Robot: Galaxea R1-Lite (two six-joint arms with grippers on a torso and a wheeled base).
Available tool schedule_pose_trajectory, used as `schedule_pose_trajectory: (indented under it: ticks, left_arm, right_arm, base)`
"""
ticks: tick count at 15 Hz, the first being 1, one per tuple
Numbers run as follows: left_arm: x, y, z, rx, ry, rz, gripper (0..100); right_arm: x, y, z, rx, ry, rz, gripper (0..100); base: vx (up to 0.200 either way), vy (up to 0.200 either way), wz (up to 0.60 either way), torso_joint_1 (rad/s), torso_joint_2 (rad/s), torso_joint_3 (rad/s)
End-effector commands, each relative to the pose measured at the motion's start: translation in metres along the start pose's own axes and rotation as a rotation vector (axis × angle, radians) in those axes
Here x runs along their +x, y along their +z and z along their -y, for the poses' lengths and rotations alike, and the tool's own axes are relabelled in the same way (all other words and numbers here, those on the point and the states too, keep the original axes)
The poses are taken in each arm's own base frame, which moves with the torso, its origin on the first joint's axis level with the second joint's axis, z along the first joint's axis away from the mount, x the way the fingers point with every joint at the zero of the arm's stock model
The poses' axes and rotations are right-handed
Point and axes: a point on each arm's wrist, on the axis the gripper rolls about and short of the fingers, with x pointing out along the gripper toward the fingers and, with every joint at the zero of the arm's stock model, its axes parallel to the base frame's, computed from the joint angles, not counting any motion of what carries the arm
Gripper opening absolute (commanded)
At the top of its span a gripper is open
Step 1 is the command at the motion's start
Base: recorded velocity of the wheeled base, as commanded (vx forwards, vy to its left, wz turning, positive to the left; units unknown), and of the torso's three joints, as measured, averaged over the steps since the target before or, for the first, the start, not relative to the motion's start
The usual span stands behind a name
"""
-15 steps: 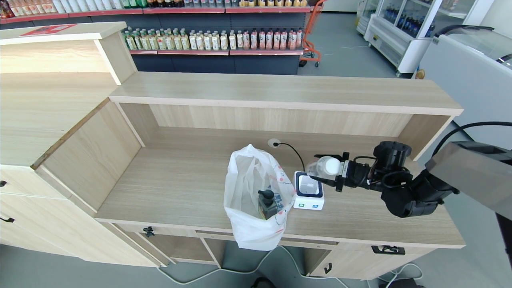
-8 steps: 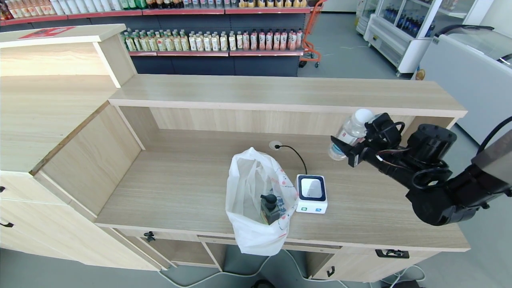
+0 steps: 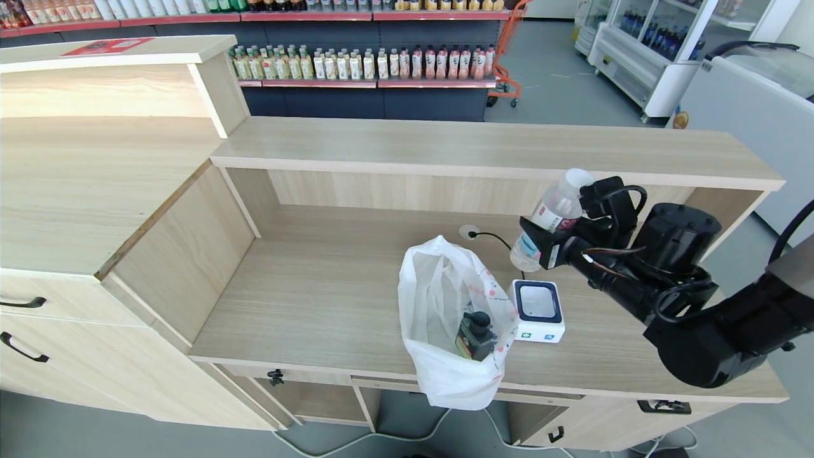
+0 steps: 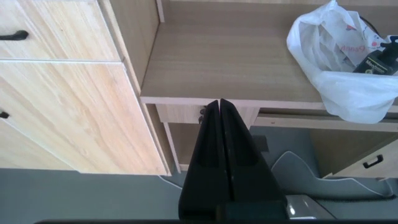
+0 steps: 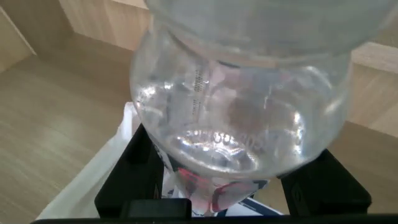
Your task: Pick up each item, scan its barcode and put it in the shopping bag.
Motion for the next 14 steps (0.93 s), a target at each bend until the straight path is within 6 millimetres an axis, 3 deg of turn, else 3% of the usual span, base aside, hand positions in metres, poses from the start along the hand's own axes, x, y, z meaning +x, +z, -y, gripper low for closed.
schedule_pose_trajectory:
  ticks: [1, 7, 14]
  left_arm:
    - [0.0, 0.0, 0.0, 0.0, -0.001, -0.001, 0]
    - [0.0, 0.0, 0.0, -0.002, -0.001, -0.001, 0]
    - [0.0, 0.0, 0.0, 0.0, -0.001, -0.001, 0]
  right_arm:
    - [0.0, -0.009, -0.02, 0.053, 0.041, -0.028, 0]
    - [-0.002, -0.051, -0.045, 0.088, 0.099, -0.119, 0]
    - [0.014, -0.107, -0.045, 0.082, 0.073, -0.149, 0]
  base:
    - [0.0, 0.0, 0.0, 0.0, 0.0, 0.0]
    - [0.0, 0.0, 0.0, 0.0, 0.0, 0.0]
    - [0.0, 0.0, 0.0, 0.0, 0.0, 0.0]
